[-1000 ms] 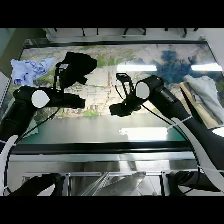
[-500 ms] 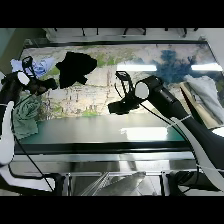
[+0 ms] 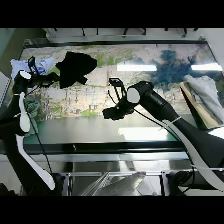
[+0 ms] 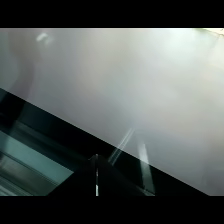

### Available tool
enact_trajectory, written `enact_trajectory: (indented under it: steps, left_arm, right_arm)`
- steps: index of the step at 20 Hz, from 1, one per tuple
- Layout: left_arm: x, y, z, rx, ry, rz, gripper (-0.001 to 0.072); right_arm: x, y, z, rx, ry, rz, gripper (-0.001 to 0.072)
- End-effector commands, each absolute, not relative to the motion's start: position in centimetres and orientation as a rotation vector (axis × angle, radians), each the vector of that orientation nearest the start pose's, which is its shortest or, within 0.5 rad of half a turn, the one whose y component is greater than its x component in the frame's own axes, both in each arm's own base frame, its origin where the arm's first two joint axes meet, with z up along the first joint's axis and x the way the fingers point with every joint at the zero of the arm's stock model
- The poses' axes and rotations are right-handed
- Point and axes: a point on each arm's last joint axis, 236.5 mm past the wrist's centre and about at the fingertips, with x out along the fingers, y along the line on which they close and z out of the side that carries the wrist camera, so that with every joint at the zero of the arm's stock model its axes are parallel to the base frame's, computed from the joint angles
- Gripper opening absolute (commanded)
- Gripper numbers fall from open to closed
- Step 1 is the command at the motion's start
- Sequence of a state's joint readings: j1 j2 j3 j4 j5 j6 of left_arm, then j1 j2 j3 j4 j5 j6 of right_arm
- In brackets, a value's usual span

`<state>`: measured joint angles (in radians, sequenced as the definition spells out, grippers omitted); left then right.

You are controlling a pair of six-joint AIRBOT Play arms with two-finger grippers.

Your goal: Fold the shirts.

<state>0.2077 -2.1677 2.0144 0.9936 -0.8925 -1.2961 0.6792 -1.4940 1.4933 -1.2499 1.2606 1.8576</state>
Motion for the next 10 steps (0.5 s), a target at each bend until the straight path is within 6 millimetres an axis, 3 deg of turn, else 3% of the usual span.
enact_trajectory:
  steps: [1,2,3,4,5,7,10]
  left_arm:
    - [65.5,-0.3,-9.1,-0.354,0.912,-0.231,0.0610]
    - [65.4,-0.9,-9.6,-0.349,0.914,-0.233,0.0589]
    - [65.7,-0.9,-9.4,-0.337,0.901,-0.228,0.0470]
    - [66.2,-0.7,-9.0,-0.336,0.880,-0.220,0.0320]
    - [66.6,-0.4,-8.4,-0.338,0.858,-0.210,0.0045]
    - [66.7,-0.5,-6.9,-0.340,0.837,-0.214,0.0016]
    - [64.3,-2.8,-3.4,-0.307,0.897,-0.305,0.0016]
  right_arm:
    - [29.3,34.3,4.1,0.075,1.425,0.608,0.0021]
    - [29.2,34.4,4.1,0.078,1.426,0.610,0.0021]
    - [29.1,34.5,4.2,0.084,1.429,0.614,0.0021]
    - [29.0,34.7,4.3,0.092,1.432,0.620,0.0021]
    - [28.9,34.8,4.3,0.099,1.437,0.625,0.0021]
    - [28.7,34.9,4.4,0.103,1.442,0.628,0.0021]
    - [29.6,33.9,4.0,0.067,1.421,0.600,0.0021]
